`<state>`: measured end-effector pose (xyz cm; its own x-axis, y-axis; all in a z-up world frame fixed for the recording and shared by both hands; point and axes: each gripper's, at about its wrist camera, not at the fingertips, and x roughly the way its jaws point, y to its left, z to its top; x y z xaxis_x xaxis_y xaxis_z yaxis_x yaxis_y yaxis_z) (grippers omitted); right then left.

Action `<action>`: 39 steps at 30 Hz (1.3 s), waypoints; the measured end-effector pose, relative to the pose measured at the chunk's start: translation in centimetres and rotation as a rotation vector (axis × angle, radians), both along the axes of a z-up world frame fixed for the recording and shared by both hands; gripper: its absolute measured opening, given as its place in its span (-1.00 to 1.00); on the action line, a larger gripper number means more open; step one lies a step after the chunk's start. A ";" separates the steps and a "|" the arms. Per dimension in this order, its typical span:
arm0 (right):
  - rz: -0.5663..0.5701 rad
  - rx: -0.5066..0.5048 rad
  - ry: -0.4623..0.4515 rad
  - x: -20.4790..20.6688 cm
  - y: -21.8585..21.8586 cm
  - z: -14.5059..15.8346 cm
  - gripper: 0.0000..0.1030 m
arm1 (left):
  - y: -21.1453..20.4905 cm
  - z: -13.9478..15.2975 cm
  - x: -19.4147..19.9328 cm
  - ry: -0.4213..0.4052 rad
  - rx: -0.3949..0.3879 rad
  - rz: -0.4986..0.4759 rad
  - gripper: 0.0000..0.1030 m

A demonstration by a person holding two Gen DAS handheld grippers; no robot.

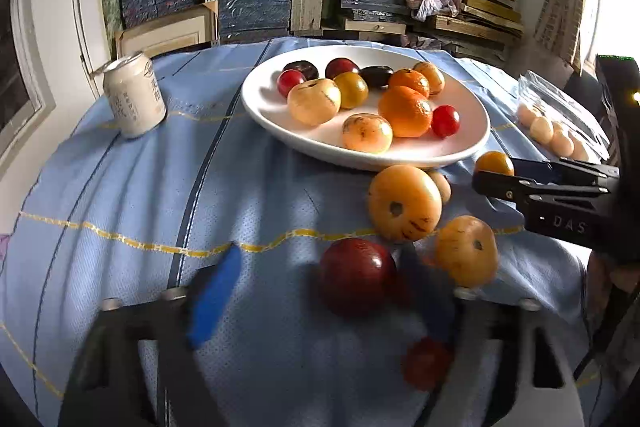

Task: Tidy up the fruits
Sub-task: 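Move the left tool to a large red fruit while the right tool grasps an orange tomato, then close the left tool on the red fruit and lift it while the right tool lifts the tomato, then carry the red fruit onto the plate with the left tool while the right tool lowers the tomato there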

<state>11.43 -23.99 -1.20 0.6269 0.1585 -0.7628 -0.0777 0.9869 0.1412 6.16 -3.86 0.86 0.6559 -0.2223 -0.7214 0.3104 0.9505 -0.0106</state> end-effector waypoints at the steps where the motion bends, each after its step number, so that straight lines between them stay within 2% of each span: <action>1: 0.001 0.000 0.001 0.0 0.0 0.0 -0.05 | 0.0 0.0 0.0 0.002 -0.002 -0.004 0.35; 4: 0.008 0.001 0.012 0.2 0.2 -0.2 -0.12 | 0.2 -0.1 0.2 0.012 -0.017 -0.009 0.32; 7: 0.013 0.012 0.026 0.5 0.2 -0.4 -0.25 | 0.1 -0.1 0.3 0.019 -0.036 -0.029 0.19; 9: 0.013 0.016 0.024 0.4 0.1 -0.4 -0.25 | 0.0 -0.1 0.2 0.018 -0.039 -0.040 0.10; 12: 0.013 0.025 0.019 0.4 0.0 -0.3 -0.26 | -0.4 -0.1 0.0 0.016 -0.046 -0.073 -0.22; 21: 0.018 0.060 -0.022 -0.6 -0.4 0.2 -0.26 | -0.5 0.0 -0.2 0.010 -0.059 -0.091 -0.23; 28: 0.015 0.068 -0.067 -2.1 -0.6 0.9 -0.26 | -0.3 0.7 -0.7 -0.031 -0.060 -0.087 -0.23; 35: -0.020 0.077 -0.204 -5.5 -1.3 5.0 -0.26 | 0.0 3.8 -2.3 -0.187 -0.032 -0.033 -0.23; 39: -0.023 0.086 -0.264 -7.1 -1.8 7.6 -0.26 | -0.1 5.6 -2.4 -0.225 -0.018 -0.017 -0.23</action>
<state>4.30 -25.76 6.38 0.8061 0.1991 -0.5572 -0.1009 0.9741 0.2022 3.80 -3.96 6.50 0.7961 -0.2464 -0.5527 0.3230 0.9454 0.0438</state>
